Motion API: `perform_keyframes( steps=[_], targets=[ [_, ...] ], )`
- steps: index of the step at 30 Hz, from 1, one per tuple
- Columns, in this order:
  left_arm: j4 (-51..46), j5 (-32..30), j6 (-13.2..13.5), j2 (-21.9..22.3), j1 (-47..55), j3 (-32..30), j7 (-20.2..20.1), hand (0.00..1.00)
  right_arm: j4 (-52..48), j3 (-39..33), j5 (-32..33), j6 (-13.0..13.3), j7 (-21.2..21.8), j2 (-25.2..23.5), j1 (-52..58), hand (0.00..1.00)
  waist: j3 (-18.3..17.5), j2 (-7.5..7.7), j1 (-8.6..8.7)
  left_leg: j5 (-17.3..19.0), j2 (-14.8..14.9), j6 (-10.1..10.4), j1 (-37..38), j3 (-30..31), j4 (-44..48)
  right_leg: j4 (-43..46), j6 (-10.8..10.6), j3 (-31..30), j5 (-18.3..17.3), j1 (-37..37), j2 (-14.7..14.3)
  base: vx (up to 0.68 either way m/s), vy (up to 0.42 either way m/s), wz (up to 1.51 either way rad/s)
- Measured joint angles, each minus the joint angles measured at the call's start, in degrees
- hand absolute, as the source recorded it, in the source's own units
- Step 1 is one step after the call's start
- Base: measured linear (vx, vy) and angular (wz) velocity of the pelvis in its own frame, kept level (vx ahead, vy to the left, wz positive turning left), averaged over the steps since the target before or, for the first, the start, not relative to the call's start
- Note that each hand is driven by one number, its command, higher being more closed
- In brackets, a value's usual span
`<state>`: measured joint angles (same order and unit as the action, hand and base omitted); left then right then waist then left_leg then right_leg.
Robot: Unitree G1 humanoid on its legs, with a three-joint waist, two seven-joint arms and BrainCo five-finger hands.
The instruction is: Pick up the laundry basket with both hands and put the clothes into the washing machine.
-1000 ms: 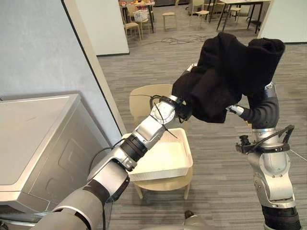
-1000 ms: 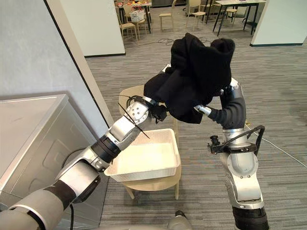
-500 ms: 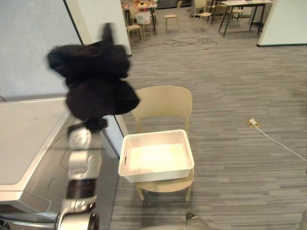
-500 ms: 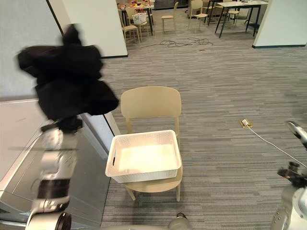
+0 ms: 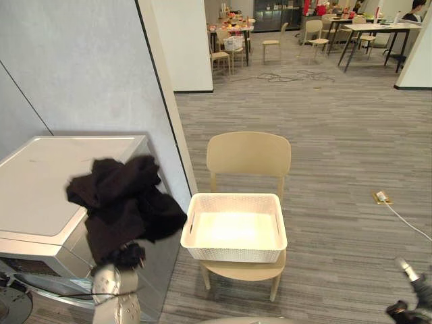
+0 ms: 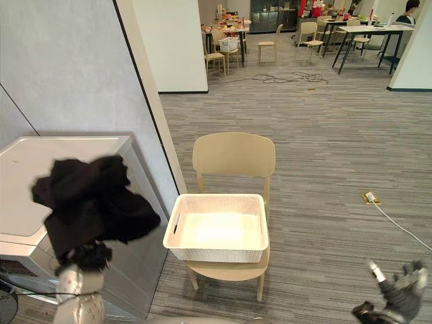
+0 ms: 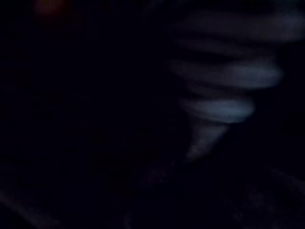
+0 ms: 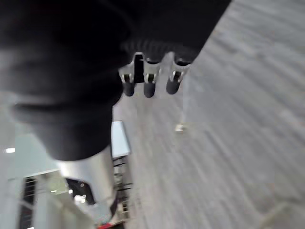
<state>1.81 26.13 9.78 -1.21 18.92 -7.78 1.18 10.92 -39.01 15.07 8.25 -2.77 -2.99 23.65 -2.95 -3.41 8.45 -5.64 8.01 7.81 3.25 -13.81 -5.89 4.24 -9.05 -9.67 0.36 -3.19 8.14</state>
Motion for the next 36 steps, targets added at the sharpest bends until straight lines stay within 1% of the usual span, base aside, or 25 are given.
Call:
perform_keyframes(
  steps=[3,5,6,7,8,9,11,12,13,15,19,20,21,23,24,25,26,27,29,30,31,32,33,35,36],
  targets=[
    [16.88,0.03,-1.07,0.16,0.01,4.46,-2.71,1.00,11.66,5.83,-6.37,-1.93,0.14,2.06,-0.29,0.00,0.16,0.07,-0.13,0.55,-0.02,0.75,-0.82,1.27,0.01,0.63,1.31,1.50,-0.73,-0.13,0.11,-0.05,-0.026,0.23],
    [29.44,-1.54,-2.80,0.14,-0.55,5.11,-3.22,1.00,22.09,8.06,-6.69,-2.28,0.50,3.93,-2.60,0.00,1.08,0.88,-0.65,0.66,-0.10,0.90,-0.80,1.16,0.03,0.91,1.64,1.57,-0.92,-0.22,0.20,-0.04,-0.009,0.03],
    [31.75,-2.40,-3.22,0.03,-0.72,5.05,-3.19,1.00,24.46,8.23,-6.71,-2.38,0.62,4.10,-3.23,0.00,1.58,0.95,-0.96,0.66,-0.14,0.90,-0.89,1.14,0.03,1.21,1.67,1.58,-0.94,-0.44,0.21,-0.05,-0.009,0.04],
    [36.12,-4.18,-4.10,-0.27,-1.08,4.83,-2.91,1.00,30.18,8.56,-6.75,-2.75,0.98,4.04,-4.50,0.00,2.68,2.39,-1.63,0.66,-0.24,0.90,-1.72,1.24,0.03,2.64,2.12,1.67,-1.24,-1.80,0.24,-0.05,-0.010,0.10],
    [36.88,-4.51,-4.27,-0.39,-1.08,4.82,-2.66,1.00,31.88,8.61,-6.76,-2.95,1.24,3.97,-4.74,0.00,3.07,2.87,-1.71,0.76,-0.32,1.04,-2.20,1.29,0.02,2.81,2.17,1.77,-1.27,-2.23,0.35,-0.04,0.014,0.21],
    [38.65,-4.67,-4.41,-0.54,-1.47,4.65,-2.25,1.00,35.86,8.59,-6.63,-3.20,1.73,3.45,-5.81,0.00,3.92,4.36,-1.96,1.03,-1.24,1.17,-3.09,0.91,0.95,2.68,2.25,1.62,-1.38,-3.55,2.05,0.00,0.029,0.11],
    [39.37,-4.87,-4.44,-0.53,-3.03,3.17,-2.19,1.00,40.72,8.53,-6.44,-3.39,1.81,4.59,-7.22,0.00,6.28,3.37,-3.49,1.52,-1.05,0.22,-3.40,1.00,2.14,2.31,2.16,1.58,-1.36,-3.10,1.25,-0.02,0.001,-0.11],
    [39.55,-4.88,-4.31,-0.12,-2.97,1.69,-1.79,1.00,44.44,8.67,-5.79,-3.93,1.84,4.35,-8.77,0.00,7.07,2.42,-3.74,1.59,0.02,0.16,-4.10,1.04,2.25,6.65,2.27,2.27,-1.51,-4.13,0.54,-0.04,-0.064,-0.09],
    [39.55,-4.85,-4.30,-0.29,-2.87,1.07,-1.67,1.00,45.50,8.88,-5.39,-4.30,1.87,4.14,-8.73,0.00,7.14,2.70,-3.72,1.59,0.02,0.17,-4.28,1.28,2.53,9.15,2.14,3.03,-2.23,-4.61,0.15,-0.01,-0.105,0.08],
    [39.13,-4.34,-4.18,-0.01,-2.61,0.52,-1.01,1.00,47.84,10.42,-4.38,-4.97,1.62,4.05,-8.76,0.00,7.63,2.28,-4.13,1.62,0.10,0.22,-6.42,2.97,6.02,13.90,2.60,5.05,-6.54,-6.21,0.00,-0.01,-0.106,0.31],
    [37.23,-4.17,-3.95,1.91,-2.45,0.50,-0.80,1.00,46.70,14.80,-4.16,-4.94,1.33,4.55,-10.07,0.00,9.61,1.91,-4.83,1.58,0.12,0.37,-10.01,6.20,8.34,22.07,2.88,8.71,-10.40,-10.22,0.73,-0.06,-0.108,0.61],
    [36.33,-4.13,-3.91,2.90,-2.43,0.86,-0.73,1.00,45.62,16.02,-4.13,-4.75,0.83,4.74,-10.88,0.00,10.00,0.69,-4.96,1.61,0.15,0.41,-11.18,7.37,7.63,23.85,3.41,10.56,-11.26,-11.01,1.13,-0.09,-0.139,0.92],
    [35.48,-4.14,-3.90,3.80,-2.54,0.99,-0.74,1.00,45.07,16.60,-4.09,-4.79,0.00,4.96,-11.12,0.00,10.48,1.11,-5.48,2.64,0.03,1.71,-11.51,7.83,5.32,23.97,3.98,12.91,-11.53,-11.82,2.84,-0.06,-0.110,1.28],
    [34.02,-4.19,-3.81,4.11,-3.14,1.05,-0.78,1.00,43.60,17.12,-4.17,-4.68,-0.62,4.70,-11.04,0.00,11.06,2.13,-6.04,2.48,0.06,0.90,-14.17,5.88,10.81,24.20,5.32,16.79,-10.96,-11.90,5.33,-0.03,-0.079,1.26],
    [33.00,-4.14,-3.71,3.97,-3.53,1.21,-0.77,1.00,43.26,17.46,-4.18,-4.72,-0.95,4.70,-11.21,0.00,11.59,3.16,-6.23,2.83,0.05,0.60,-16.15,4.86,21.20,24.22,5.69,21.00,-10.73,-10.82,7.51,-0.05,-0.110,1.14],
    [32.91,-4.14,-3.69,3.86,-3.69,1.26,-0.76,1.00,43.17,17.78,-4.18,-4.72,-0.98,4.70,-11.25,0.00,11.76,3.47,-6.23,3.60,0.22,0.14,-16.20,4.77,24.31,24.21,5.47,22.39,-10.60,-10.17,8.13,-0.12,-0.123,1.49],
    [32.90,-4.13,-3.66,3.78,-4.06,1.48,-0.74,1.00,42.83,18.19,-4.18,-4.72,-1.08,4.72,-11.43,0.00,11.77,3.64,-6.28,6.88,1.82,-1.31,-15.46,4.59,29.05,23.84,5.37,25.49,-10.54,-9.08,8.74,-0.10,-0.037,1.22],
    [33.02,-4.11,-3.67,3.78,-4.42,1.66,-0.66,1.00,42.46,18.67,-4.14,-4.72,-1.13,4.76,-12.35,0.00,11.77,3.65,-6.43,10.56,4.29,-1.53,-14.64,4.19,30.07,23.76,5.03,27.68,-10.35,-8.78,8.94,-0.08,-0.011,1.13],
    [33.17,-4.07,-3.87,3.72,-5.31,2.15,0.09,1.00,42.34,19.22,-3.86,-4.67,-1.40,4.72,-13.79,0.00,11.86,3.81,-6.49,13.11,6.91,-0.85,-14.48,3.80,29.09,23.71,4.62,30.14,-10.04,-9.20,9.81,-0.06,0.114,0.93],
    [33.20,-3.91,-3.92,3.50,-6.18,2.87,0.44,1.00,42.61,19.31,-3.62,-4.71,-1.93,4.66,-14.82,0.00,12.10,4.22,-6.57,13.84,8.15,0.34,-14.76,2.74,27.98,23.72,3.57,31.97,-9.41,-9.19,11.20,-0.09,0.238,1.12],
    [33.38,-3.43,-3.95,2.77,-7.19,3.49,0.65,1.00,43.04,19.20,-3.25,-4.72,-2.32,4.58,-15.73,0.00,12.46,4.73,-6.53,13.41,7.54,1.48,-15.36,1.45,28.25,23.71,2.59,32.70,-8.93,-8.92,12.59,-0.08,0.222,0.89],
    [33.88,-3.07,-3.96,1.46,-7.85,3.84,1.08,1.00,43.56,19.09,-2.86,-4.73,-2.56,4.16,-16.25,0.00,12.75,5.89,-7.57,13.46,6.27,0.46,-16.00,0.95,28.48,22.57,1.92,32.25,-8.39,-8.87,13.16,-0.09,0.214,0.59],
    [34.37,-2.81,-3.92,0.28,-7.82,4.51,1.81,1.00,44.59,19.14,-2.06,-4.84,-2.48,3.39,-16.87,0.00,12.28,6.28,-8.13,13.95,5.13,-0.09,-17.36,1.23,28.81,19.29,0.51,31.71,-7.27,-8.13,12.79,-0.07,0.219,0.43],
    [34.60,-2.57,-3.86,-2.34,-7.94,5.43,2.21,1.00,44.66,19.04,-1.56,-4.95,-2.64,3.14,-17.25,0.00,11.72,6.12,-8.07,14.91,3.79,-1.11,-20.13,2.93,30.93,13.27,-0.19,31.84,-4.28,-6.02,12.25,-0.04,0.246,0.49],
    [34.57,-2.46,-3.76,-3.20,-7.99,5.70,2.44,1.00,44.64,18.47,-1.08,-4.98,-3.25,3.58,-18.17,0.00,11.38,5.09,-8.47,16.31,2.91,-2.18,-22.92,3.86,34.14,9.92,-1.44,31.76,-2.76,-5.36,11.85,-0.04,0.352,0.36]
  ],
)
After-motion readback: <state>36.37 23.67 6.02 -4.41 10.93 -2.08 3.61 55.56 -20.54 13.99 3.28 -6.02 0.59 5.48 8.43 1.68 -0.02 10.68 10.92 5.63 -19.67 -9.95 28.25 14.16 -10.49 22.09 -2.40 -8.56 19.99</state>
